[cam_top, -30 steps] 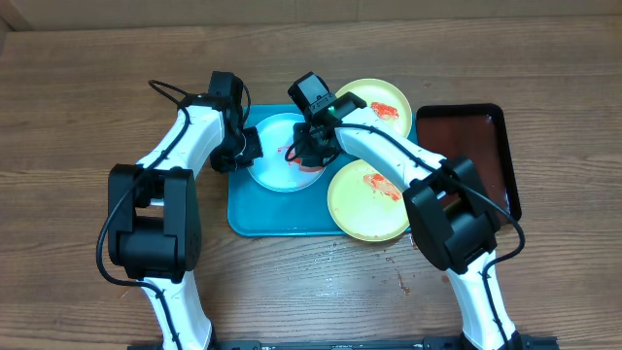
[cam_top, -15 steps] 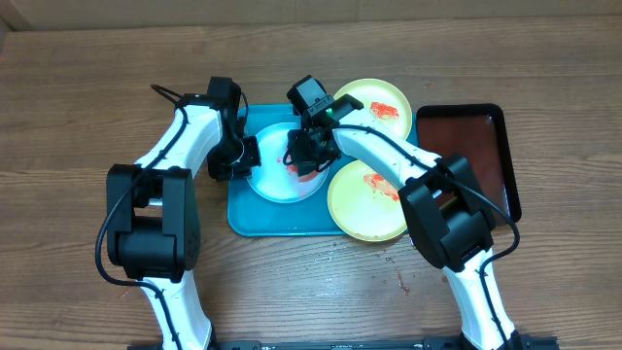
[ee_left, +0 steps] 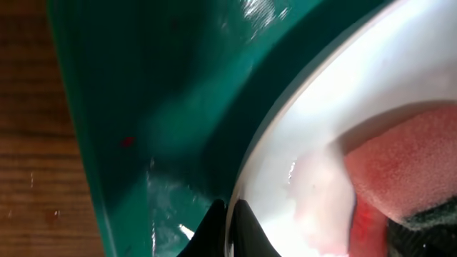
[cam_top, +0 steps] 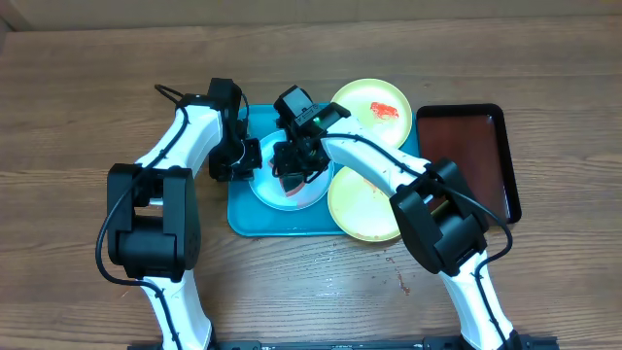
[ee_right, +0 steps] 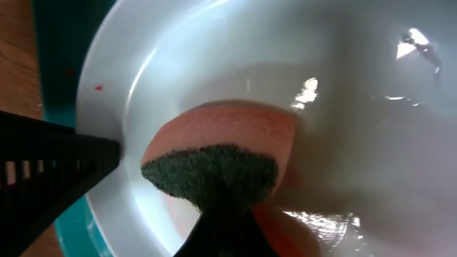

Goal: Clean dirty plates on tray and stack at the side
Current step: 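Scrub the white plate with the sponge while left gripper holds it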

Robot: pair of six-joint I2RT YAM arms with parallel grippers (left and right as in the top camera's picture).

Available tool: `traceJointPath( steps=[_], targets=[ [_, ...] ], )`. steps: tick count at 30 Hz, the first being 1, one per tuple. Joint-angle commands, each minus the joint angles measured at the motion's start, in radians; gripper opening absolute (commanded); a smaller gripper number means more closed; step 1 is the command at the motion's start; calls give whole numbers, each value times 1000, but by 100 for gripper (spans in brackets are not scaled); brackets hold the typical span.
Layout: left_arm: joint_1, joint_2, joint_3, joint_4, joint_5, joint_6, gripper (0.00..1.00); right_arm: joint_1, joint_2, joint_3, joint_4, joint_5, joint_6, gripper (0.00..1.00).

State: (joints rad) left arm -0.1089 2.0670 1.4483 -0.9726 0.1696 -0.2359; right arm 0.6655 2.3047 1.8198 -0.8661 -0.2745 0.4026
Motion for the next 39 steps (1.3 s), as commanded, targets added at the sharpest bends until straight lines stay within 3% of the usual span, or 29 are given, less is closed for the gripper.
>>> traceJointPath(
  steps=[1,7,12,28,39],
  targets=[
    [23,31,-5,16,-43,-14,4,-28,13,37,-42,181,-11,4],
    [50,31,-5,31,-116,-14,4,-39,13,112,-125,373,-14,4],
    [50,31,-5,38,-118,-15,4,-32,13,159,-109,393,-13,4],
    [50,31,-5,40,-103,-15,4,-19,108,144,-25,198,10,4],
    [50,31,-5,53,-89,-23,4,32,111,144,-14,-63,-113,4]
  ],
)
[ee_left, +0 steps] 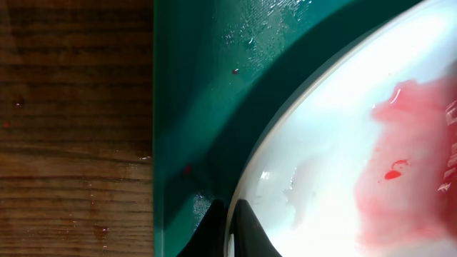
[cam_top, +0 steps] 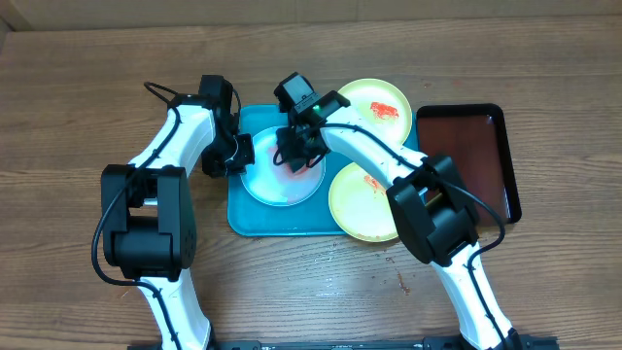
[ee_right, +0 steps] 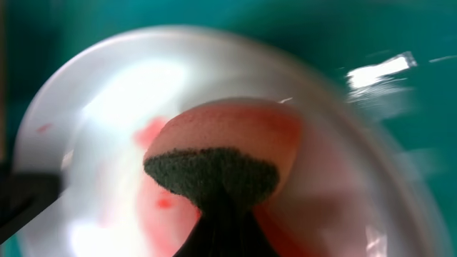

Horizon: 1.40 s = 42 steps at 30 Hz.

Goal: Clean dirty plates on tray and stack at the side
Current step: 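Scrub the white plate with the sponge while left gripper holds it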

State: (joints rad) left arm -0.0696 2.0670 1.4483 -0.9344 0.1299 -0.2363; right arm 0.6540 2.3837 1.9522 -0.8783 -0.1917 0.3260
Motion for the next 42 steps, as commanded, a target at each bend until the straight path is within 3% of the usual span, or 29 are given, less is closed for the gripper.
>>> traceJointPath(
  steps=[1,9,18,25,29,33,36,42],
  targets=[
    [10,31,-5,15,-47,-23,4,48,32,12,-2,-174,-43,4],
    [11,31,-5,15,-43,-22,4,72,32,12,-103,-214,-100,4],
    [11,31,-5,15,-44,-22,4,19,26,20,-245,212,51,4],
    [11,31,-5,15,-52,-22,4,13,25,20,-226,561,147,4],
    [11,31,-5,14,-52,-21,4,15,25,20,-171,635,147,4],
    [11,31,-5,13,-52,-21,4,15,25,20,-68,578,137,4],
    [11,31,-5,13,-52,-21,4,8,30,17,25,320,50,4],
    [11,31,-5,10,-52,-21,4,13,89,16,111,-106,40,4]
  ],
)
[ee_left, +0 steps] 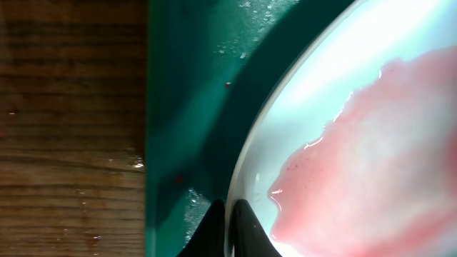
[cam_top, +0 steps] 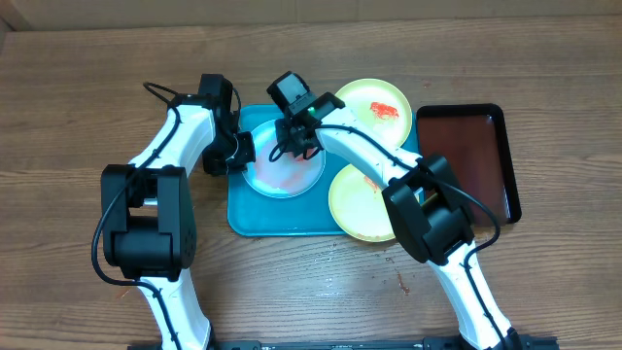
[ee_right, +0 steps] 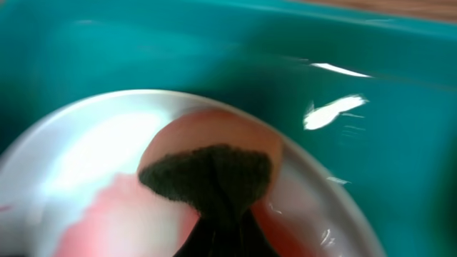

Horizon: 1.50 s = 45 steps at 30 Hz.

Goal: Clean dirty plates on tray and stack at the side
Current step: 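Scrub the white plate with the sponge while left gripper holds it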

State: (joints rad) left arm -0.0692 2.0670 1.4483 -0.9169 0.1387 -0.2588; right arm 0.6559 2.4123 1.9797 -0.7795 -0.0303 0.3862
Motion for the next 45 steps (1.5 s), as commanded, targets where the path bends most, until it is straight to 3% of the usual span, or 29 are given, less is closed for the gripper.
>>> traceJointPath(
  steps=[1,8,14,19,23,28,34,38,45],
  targets=[
    [11,31,-5,-9,-61,1,4,16,73,-11,9,-300,-20,4],
    [11,31,-5,-8,-61,5,4,22,91,-2,-93,-525,-99,4],
    [11,31,-5,-2,-60,5,4,18,39,18,-198,-536,-164,4],
    [11,31,-5,-2,-60,5,4,12,-8,19,-325,-302,-170,4],
    [11,31,-5,-2,-60,5,4,3,-17,19,-389,47,-29,4],
    [11,31,-5,-2,-60,5,4,-6,-17,19,-352,233,66,4],
    [11,31,-5,-3,-60,4,4,2,-14,16,-154,200,149,4],
    [11,31,-5,-3,-60,5,4,10,-8,2,-50,6,138,4],
    [11,31,-5,0,-60,4,4,34,21,-4,-29,-266,107,4]
  ],
)
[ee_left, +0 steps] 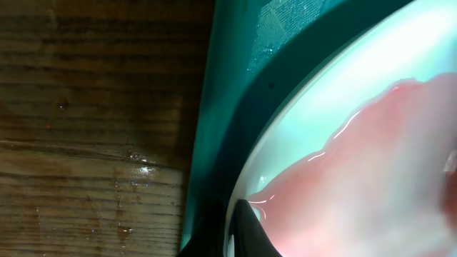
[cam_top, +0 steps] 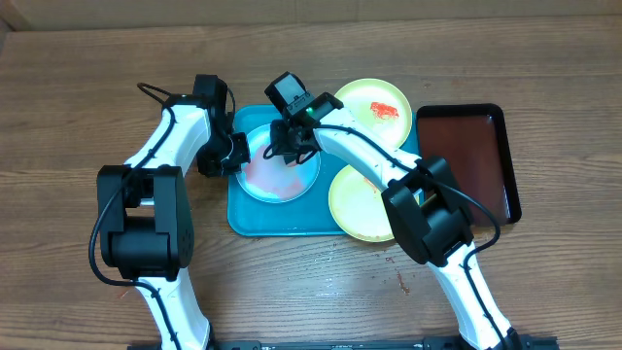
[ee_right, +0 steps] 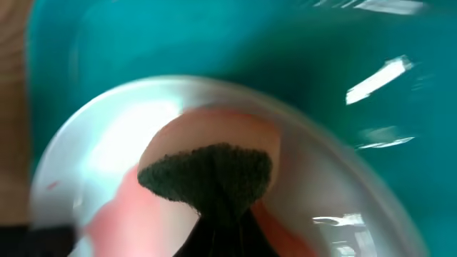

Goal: Clean dirty plates on tray and stack at the side
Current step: 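Scrub the white plate with the sponge while left gripper holds it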

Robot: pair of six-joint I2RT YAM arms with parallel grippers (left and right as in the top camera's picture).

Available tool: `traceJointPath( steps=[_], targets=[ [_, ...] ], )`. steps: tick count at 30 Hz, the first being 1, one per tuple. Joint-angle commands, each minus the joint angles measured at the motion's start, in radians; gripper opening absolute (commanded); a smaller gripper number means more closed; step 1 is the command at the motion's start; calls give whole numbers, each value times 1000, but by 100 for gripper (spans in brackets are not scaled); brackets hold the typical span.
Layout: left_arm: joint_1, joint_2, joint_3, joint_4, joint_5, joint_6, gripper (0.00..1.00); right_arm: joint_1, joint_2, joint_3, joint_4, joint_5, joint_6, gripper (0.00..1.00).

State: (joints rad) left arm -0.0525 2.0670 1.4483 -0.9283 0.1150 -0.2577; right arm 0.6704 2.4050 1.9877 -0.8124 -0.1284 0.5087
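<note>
A white plate (cam_top: pixel 277 165) smeared with pink-red liquid lies on the teal tray (cam_top: pixel 282 219), toward its left side. My left gripper (cam_top: pixel 233 156) is shut on the plate's left rim (ee_left: pixel 239 193), one finger over and one under. My right gripper (cam_top: pixel 290 146) is shut on a pink sponge with a dark green scouring face (ee_right: pixel 207 168), pressed onto the plate's far part. Two yellow-green plates carry red stains: one (cam_top: pixel 374 107) at the tray's far right corner, one (cam_top: pixel 364 199) at its near right edge.
A dark brown tray (cam_top: pixel 466 156) sits to the right of the yellow-green plates. The wood table (ee_left: pixel 86 107) left of the teal tray is wet in spots. A small red spot (cam_top: pixel 403 284) marks the table near the front.
The white plate and my left gripper on its rim have shifted a little left on the tray. The right gripper with the sponge sits slightly further left on the plate. Pink smear reaches closer to the rim.
At first the sponge pressed the plate's middle, the plate mostly white, the left gripper on its rim. Then the sponge was further back and red smears showed. Then a wide pink film covered the plate, and now it reaches the left rim.
</note>
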Motion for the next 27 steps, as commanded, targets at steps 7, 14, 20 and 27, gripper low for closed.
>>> traceJointPath(
  steps=[7,14,20,27],
  targets=[
    [-6,31,-5,9,-37,3,4,28,33,-11,-67,-366,-150,4],
    [-6,31,-5,9,-37,3,4,-16,32,-10,-233,-227,-225,4],
    [-6,31,-5,9,-37,3,4,-95,32,-10,-278,-12,-211,4],
    [-6,31,-5,10,-37,3,4,-156,32,-10,-171,49,-134,4]
  ],
)
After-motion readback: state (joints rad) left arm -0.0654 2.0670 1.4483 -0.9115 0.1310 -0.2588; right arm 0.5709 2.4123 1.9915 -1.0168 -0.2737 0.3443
